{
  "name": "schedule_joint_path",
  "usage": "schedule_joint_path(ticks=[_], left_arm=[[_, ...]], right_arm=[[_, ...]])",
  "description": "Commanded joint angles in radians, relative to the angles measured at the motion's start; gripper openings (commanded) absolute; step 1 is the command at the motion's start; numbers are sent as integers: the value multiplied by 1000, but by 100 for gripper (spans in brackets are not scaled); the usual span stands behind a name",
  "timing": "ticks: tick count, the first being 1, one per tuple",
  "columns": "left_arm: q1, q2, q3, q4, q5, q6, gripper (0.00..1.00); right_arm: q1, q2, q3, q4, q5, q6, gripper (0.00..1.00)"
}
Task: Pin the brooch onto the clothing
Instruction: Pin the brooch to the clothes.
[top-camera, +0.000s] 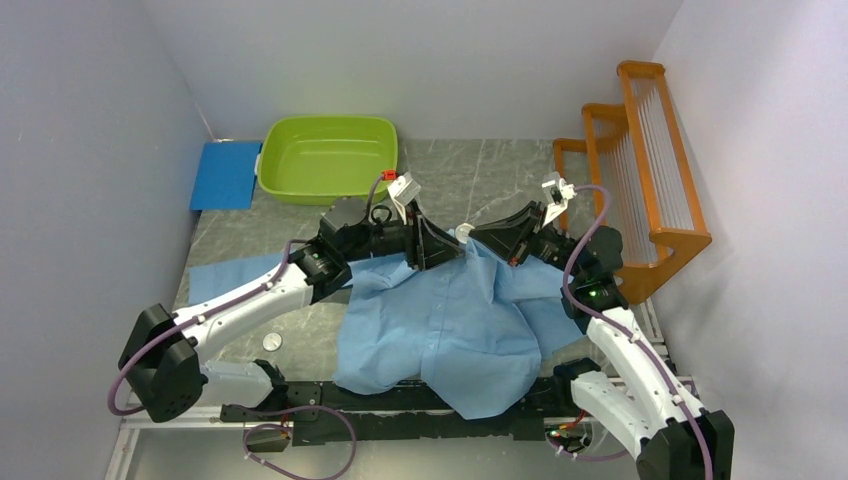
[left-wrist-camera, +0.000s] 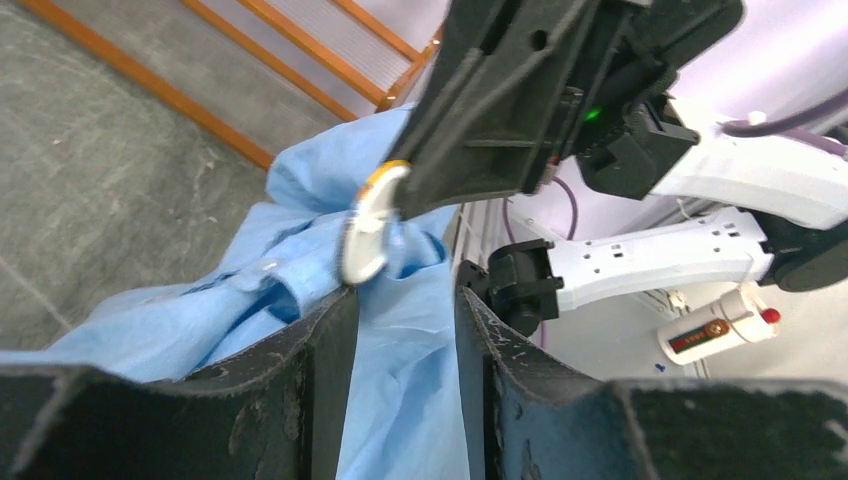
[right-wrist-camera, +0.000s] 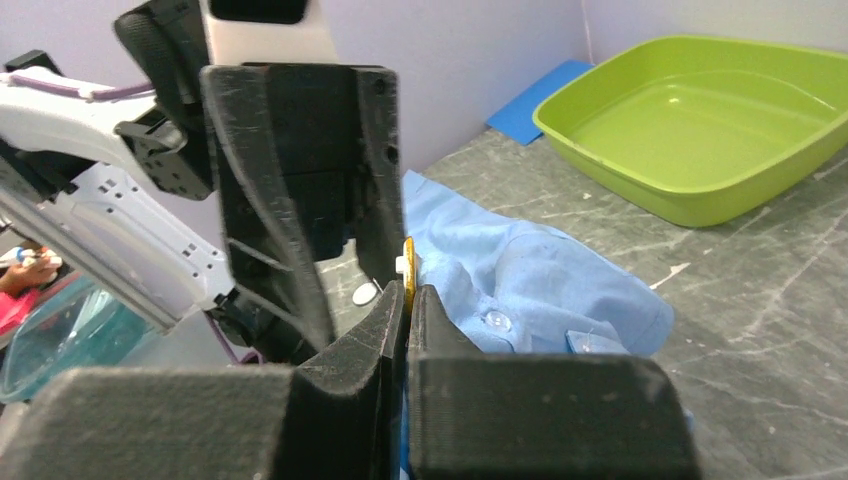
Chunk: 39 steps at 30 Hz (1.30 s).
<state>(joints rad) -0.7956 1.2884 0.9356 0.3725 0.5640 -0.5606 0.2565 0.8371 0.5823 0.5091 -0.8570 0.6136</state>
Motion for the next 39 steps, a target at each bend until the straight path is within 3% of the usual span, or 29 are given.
schedule_joint_path(ticks=[1, 7, 15, 18, 24, 28, 30, 33, 36, 38, 39], left_arm=[[4, -24, 15, -65, -73, 39, 46], [4, 2, 41, -63, -55, 50, 44], [4, -3, 30, 99, 16, 26, 40], [5, 0, 25, 144, 39, 11, 24], [4, 13, 35, 148, 60, 9, 3], [4, 6, 28, 160, 54, 11, 4], [4, -2, 25, 153, 42, 12, 20], [4, -9, 17, 169, 41, 9, 24], [4, -1, 7, 219, 48, -11, 17], [4, 9, 12, 238, 68, -20, 4], [4, 11, 17, 235, 72, -20, 3]], right_arm=[[5, -30, 33, 105, -29, 31, 0], [4, -30, 28, 136, -38, 55, 0], [4, -24, 31, 134, -46, 57, 0], [4, -22, 31, 138, -45, 59, 0], [4, -17, 25, 150, -51, 69, 0], [4, -17, 28, 114, -50, 44, 0], [5, -16, 25, 110, -50, 40, 0], [4, -17, 16, 133, -48, 56, 0], [4, -14, 14, 154, -51, 77, 0], [4, -11, 13, 166, -55, 85, 0], [5, -11, 12, 168, -56, 88, 0]])
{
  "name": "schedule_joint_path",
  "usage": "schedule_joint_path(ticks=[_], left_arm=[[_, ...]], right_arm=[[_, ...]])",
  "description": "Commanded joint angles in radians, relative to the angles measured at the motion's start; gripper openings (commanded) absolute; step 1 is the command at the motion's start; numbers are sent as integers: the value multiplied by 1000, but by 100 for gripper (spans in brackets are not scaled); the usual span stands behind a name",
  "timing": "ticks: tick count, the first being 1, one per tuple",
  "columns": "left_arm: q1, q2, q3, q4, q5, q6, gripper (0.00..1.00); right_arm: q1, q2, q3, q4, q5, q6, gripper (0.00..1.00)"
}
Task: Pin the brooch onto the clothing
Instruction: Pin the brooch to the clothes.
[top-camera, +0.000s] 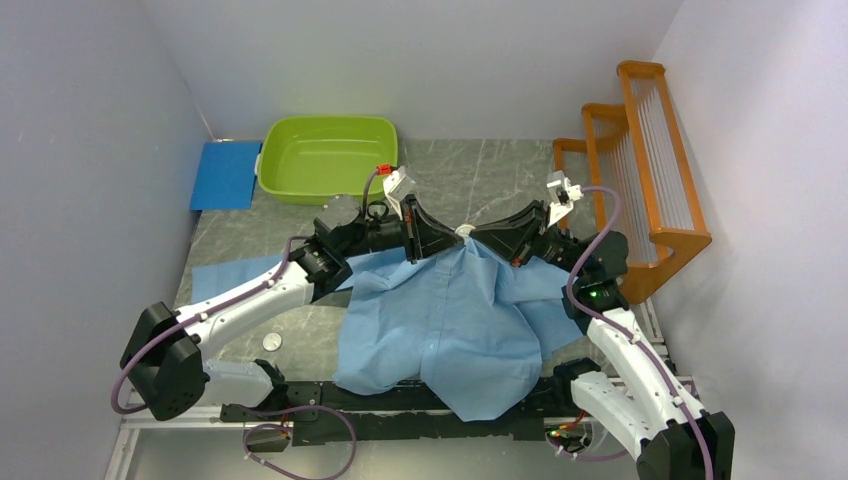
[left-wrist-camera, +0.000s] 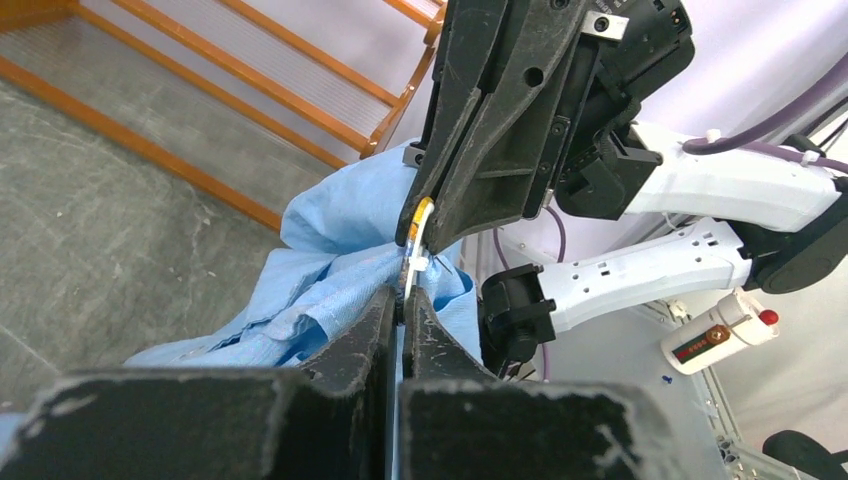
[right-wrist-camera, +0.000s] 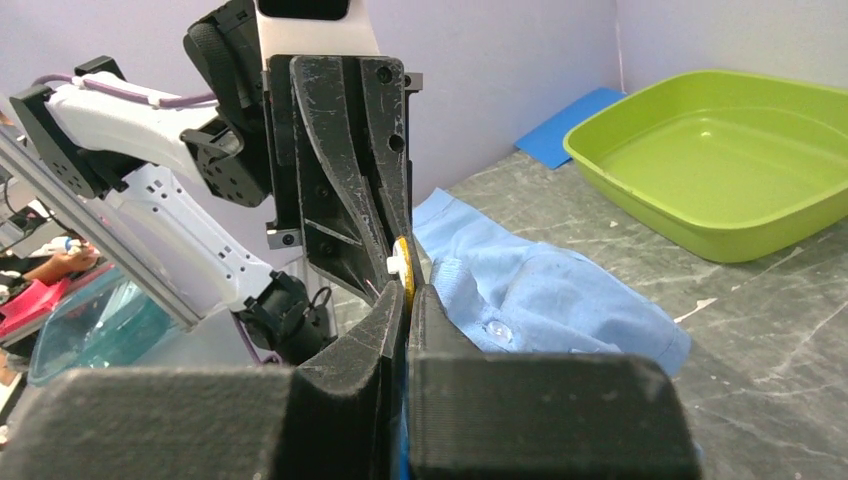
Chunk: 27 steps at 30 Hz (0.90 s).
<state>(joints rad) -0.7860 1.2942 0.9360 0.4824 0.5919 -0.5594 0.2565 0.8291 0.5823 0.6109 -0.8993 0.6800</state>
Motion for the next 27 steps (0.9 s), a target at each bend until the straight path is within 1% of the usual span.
schedule_joint_path(ticks=[1, 3, 5, 6, 8, 9, 11, 15, 17, 20, 22, 27], left_arm=[[-6, 6, 20, 122, 47, -22, 3], [-6, 1, 19, 118, 46, -18, 3], [-5, -12, 14, 96, 34, -5, 3], [-6, -24, 12, 71, 21, 12, 3], [-5, -46, 13, -9, -9, 49, 2], [-5, -58, 17, -51, -27, 73, 3], [-5, -76, 27, -129, -54, 111, 3], [-6, -97, 58, -263, -76, 177, 3], [-5, -101, 83, -334, -77, 212, 3], [-6, -104, 118, -421, -67, 259, 3], [-6, -105, 136, -462, -51, 291, 3], [-6, -96, 189, -578, -5, 371, 3]], right_arm=[[4, -2, 9, 68, -13, 24, 0], [5, -2, 11, 47, -12, 11, 0], [4, -5, 25, -12, -8, -28, 1], [4, -7, 37, -53, -7, -54, 13], [4, -18, 67, -140, -8, -110, 49], [4, -24, 78, -181, -8, -139, 59], [4, -38, 99, -265, 1, -197, 72], [4, -69, 123, -382, 33, -293, 88], [5, -73, 133, -429, 33, -332, 94], [4, -68, 145, -484, 26, -388, 97], [4, -62, 143, -497, 13, -407, 98], [4, -27, 129, -450, -74, -421, 95]])
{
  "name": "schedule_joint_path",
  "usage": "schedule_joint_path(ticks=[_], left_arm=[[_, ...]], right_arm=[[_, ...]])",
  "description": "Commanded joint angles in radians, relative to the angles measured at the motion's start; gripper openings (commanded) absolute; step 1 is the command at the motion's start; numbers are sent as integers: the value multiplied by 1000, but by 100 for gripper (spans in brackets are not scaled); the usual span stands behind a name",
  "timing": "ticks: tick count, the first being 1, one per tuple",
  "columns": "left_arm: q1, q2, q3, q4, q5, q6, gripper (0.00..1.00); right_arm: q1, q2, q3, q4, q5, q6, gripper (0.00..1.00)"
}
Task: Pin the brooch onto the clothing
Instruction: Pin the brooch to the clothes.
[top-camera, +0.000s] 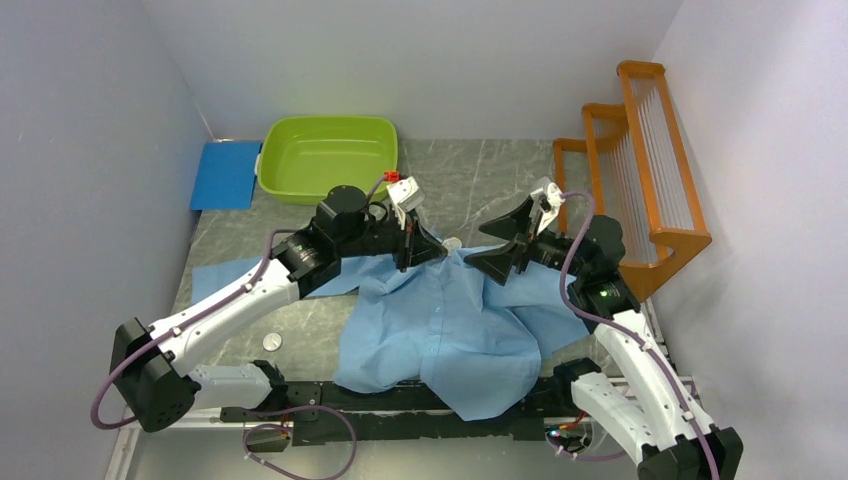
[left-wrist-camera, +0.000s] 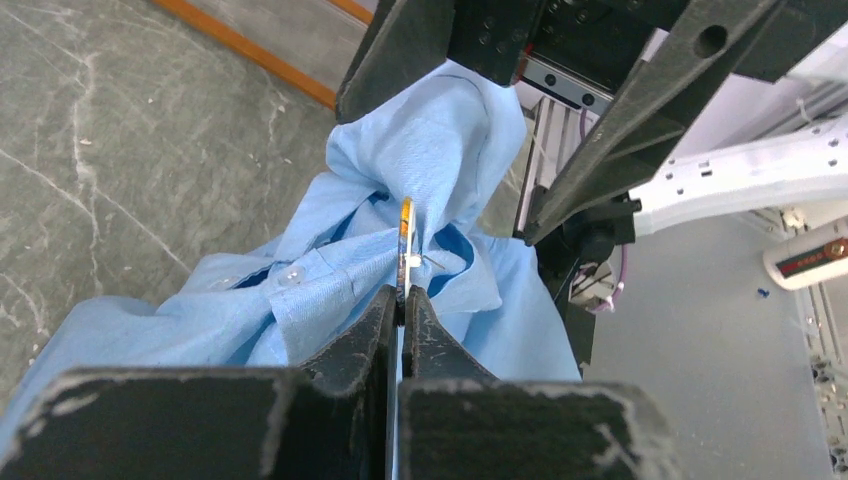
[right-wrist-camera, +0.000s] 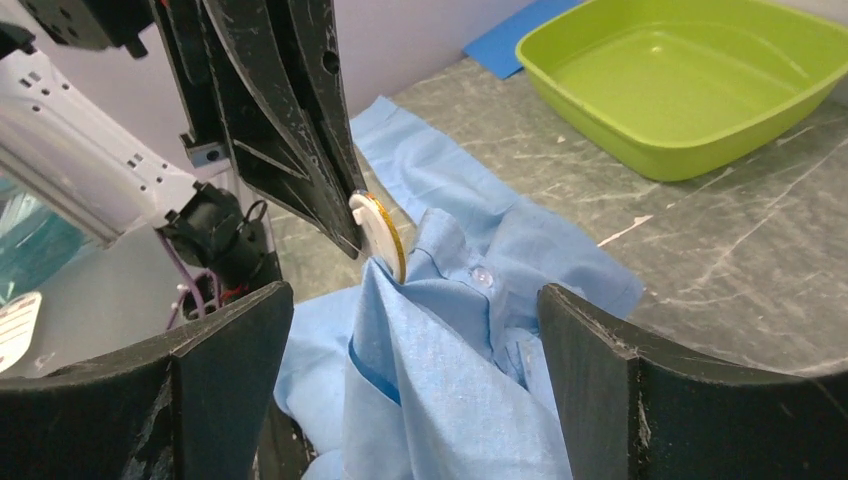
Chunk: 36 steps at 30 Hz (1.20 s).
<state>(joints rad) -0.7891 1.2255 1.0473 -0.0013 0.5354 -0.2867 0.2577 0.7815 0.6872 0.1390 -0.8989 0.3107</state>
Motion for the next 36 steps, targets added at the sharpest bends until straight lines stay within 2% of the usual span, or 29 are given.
schedule_joint_path(ticks=[1, 5, 10, 14, 24, 27, 31, 36], left_arm=[[-2, -23, 88, -116, 60, 108, 3], [-2, -16, 109, -159, 116, 132, 3], [-2, -15, 92, -131, 166, 116, 3], [-2, -16, 84, -118, 172, 108, 3], [-2, -17, 82, -121, 168, 97, 3], [-2, -19, 83, -123, 167, 98, 3], [-2, -19, 83, -119, 166, 96, 3], [-2, -14, 86, -120, 167, 96, 3]], right_arm=[[3, 33, 17, 45, -91, -41, 93], [3, 67, 4, 124, -162, 1, 87], [9, 101, -3, 186, -207, 40, 79], [30, 142, 23, 157, -206, 38, 73], [67, 148, 47, 138, -165, 39, 49], [78, 159, 52, 141, -167, 44, 50], [100, 172, 66, 121, -170, 27, 55], [128, 176, 82, 98, -151, 6, 55]])
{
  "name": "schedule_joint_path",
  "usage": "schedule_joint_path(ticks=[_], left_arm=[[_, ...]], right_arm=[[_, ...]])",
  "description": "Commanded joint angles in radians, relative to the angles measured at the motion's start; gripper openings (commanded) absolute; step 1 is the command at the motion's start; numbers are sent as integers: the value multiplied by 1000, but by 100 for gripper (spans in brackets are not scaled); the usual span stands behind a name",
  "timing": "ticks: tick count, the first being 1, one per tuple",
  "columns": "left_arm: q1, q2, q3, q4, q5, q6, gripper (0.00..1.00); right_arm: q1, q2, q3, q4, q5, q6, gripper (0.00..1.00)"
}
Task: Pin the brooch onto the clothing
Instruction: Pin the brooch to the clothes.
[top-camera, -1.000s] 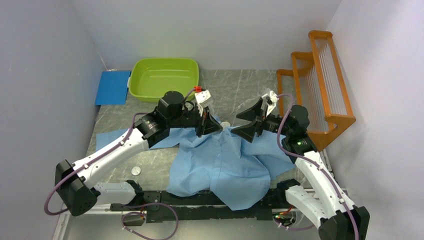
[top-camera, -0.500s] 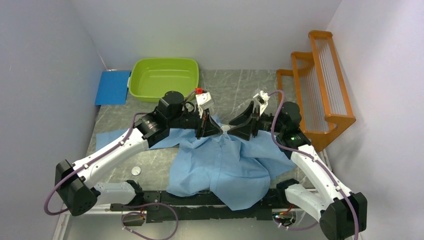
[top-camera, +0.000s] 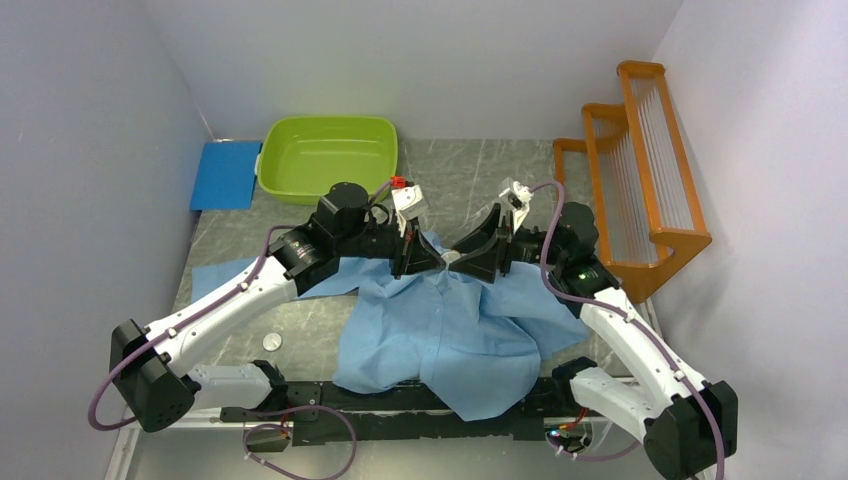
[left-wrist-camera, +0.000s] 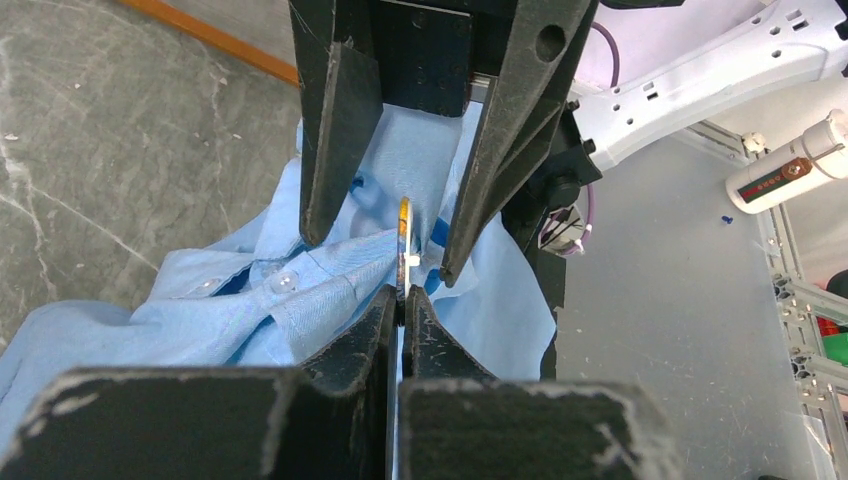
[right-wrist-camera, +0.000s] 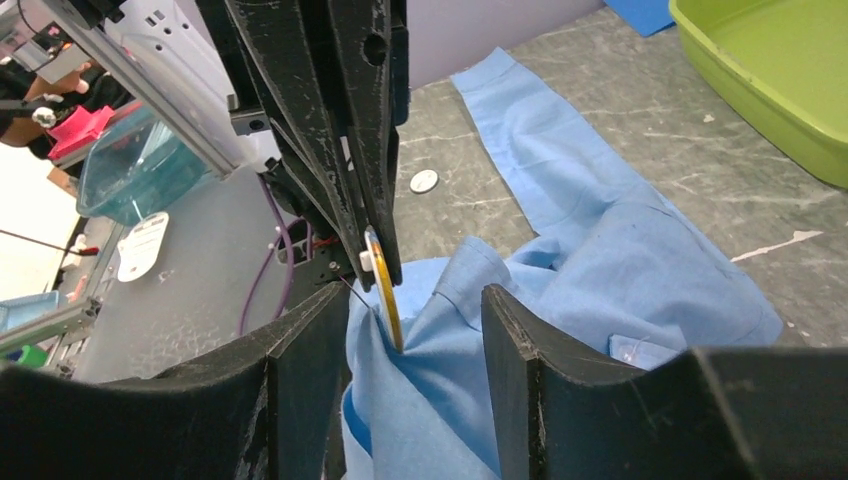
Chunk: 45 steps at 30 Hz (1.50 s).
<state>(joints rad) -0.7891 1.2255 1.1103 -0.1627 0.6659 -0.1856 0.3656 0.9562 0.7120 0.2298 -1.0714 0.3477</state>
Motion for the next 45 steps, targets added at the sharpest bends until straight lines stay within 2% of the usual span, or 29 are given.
schedule_joint_path(ticks=[1, 6, 11, 14, 16, 19, 22, 31, 35, 45], left_arm=[[-2, -13, 23, 40, 37, -5, 3], [-2, -15, 26, 37, 34, 0, 3], [-3, -20, 28, 32, 32, 4, 3], [-2, -23, 28, 29, 29, 3, 3], [-2, -25, 27, 27, 25, 3, 3], [-2, -30, 24, 30, 26, 3, 3], [-2, -33, 22, 31, 24, 3, 3], [-2, -33, 27, 18, 23, 14, 3], [-2, -37, 23, 19, 20, 15, 3], [-2, -42, 24, 22, 21, 15, 3]], right_arm=[[24, 2, 61, 1, 25, -36, 53], [28, -2, 63, -27, 36, -64, 51], [27, -21, 59, -88, 45, -122, 70], [29, -33, 58, -116, 54, -147, 72], [29, -41, 55, -114, 58, -147, 69], [27, -49, 54, -108, 64, -144, 57], [27, -62, 50, -107, 84, -143, 52], [26, -84, 50, -116, 99, -154, 53], [26, -83, 51, -115, 105, -152, 46], [26, -54, 58, -129, 114, -151, 38]])
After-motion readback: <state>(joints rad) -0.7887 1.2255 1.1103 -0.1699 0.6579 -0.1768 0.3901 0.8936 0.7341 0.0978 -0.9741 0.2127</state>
